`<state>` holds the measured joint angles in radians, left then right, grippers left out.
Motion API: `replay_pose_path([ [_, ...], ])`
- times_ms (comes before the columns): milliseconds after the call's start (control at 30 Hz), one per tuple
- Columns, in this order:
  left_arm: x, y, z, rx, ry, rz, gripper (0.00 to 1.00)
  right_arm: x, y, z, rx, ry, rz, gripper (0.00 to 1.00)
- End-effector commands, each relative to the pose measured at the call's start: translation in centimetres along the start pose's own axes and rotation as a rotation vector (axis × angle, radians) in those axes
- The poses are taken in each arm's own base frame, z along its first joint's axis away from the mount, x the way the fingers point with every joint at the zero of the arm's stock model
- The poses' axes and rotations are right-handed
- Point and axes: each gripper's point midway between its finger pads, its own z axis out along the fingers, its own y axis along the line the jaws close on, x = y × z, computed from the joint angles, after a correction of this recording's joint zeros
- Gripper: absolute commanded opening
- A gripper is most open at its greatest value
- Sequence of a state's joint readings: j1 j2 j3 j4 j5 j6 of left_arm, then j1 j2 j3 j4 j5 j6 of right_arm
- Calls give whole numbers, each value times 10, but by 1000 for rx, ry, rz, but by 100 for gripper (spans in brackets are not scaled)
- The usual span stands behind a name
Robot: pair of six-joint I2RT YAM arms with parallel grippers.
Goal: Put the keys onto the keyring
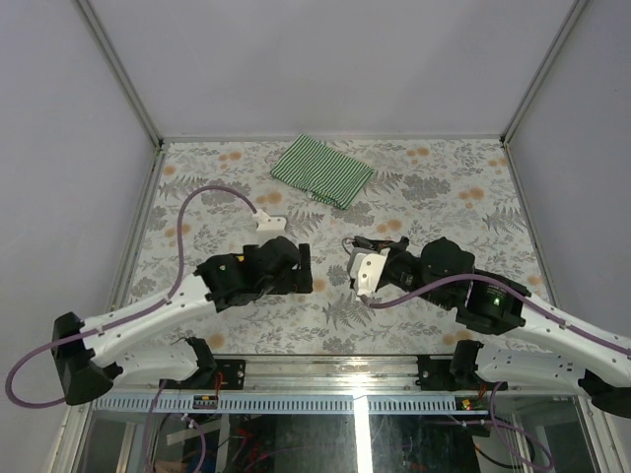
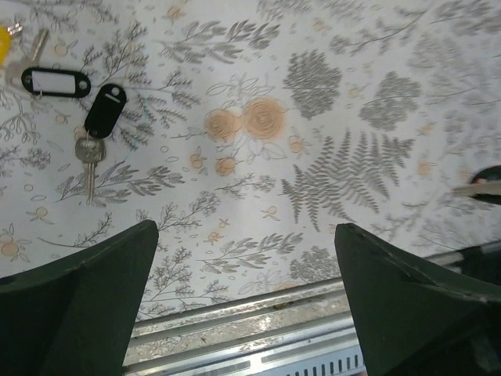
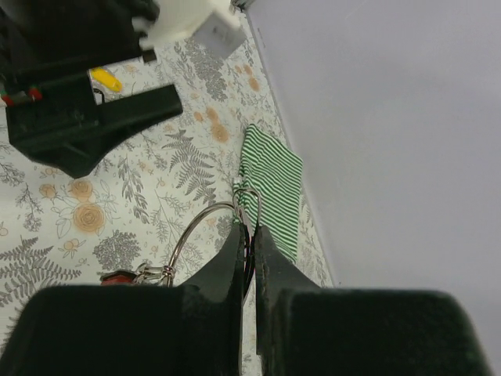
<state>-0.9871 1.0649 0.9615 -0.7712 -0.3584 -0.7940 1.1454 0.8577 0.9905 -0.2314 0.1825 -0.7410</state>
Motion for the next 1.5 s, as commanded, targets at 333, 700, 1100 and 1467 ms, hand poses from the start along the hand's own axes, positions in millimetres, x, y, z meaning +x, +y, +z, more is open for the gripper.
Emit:
replay_pose_path([
  [333,-3,44,43,-211,108,51,100,-7,-6,-15,51,-49,136,0],
  [700,11,90,80,-230,95,-141,69,-12,3,-9,12,-65,178,0],
  [1100,29,126,107,-210,84,-263,49,-12,10,-5,-20,-65,191,0],
  [1467,29,139,115,-228,101,-250,29,-11,12,-4,-28,-58,189,0],
])
